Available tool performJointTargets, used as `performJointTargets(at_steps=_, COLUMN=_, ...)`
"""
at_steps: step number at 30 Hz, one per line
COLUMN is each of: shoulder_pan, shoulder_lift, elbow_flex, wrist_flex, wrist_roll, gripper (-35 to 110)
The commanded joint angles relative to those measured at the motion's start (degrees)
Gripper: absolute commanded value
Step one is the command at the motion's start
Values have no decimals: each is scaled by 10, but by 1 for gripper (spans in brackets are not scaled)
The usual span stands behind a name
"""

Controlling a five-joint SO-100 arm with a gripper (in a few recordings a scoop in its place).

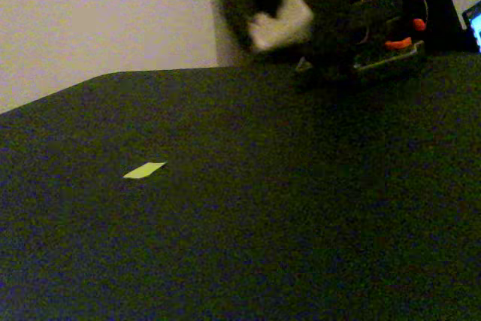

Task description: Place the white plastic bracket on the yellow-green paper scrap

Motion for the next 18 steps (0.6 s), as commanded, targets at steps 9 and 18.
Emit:
performJointTargets(at_steps=9, shoulder_pan=149, shoulder_lift=-77, elbow_flex=-94, wrist_flex=11, wrist_roll=-45, gripper=0)
performJointTargets(at_steps=18, shoulder_pan=200, shoulder_lift=-196, elbow_flex=-159, wrist_flex=-18, wrist_roll=-67, gripper=0)
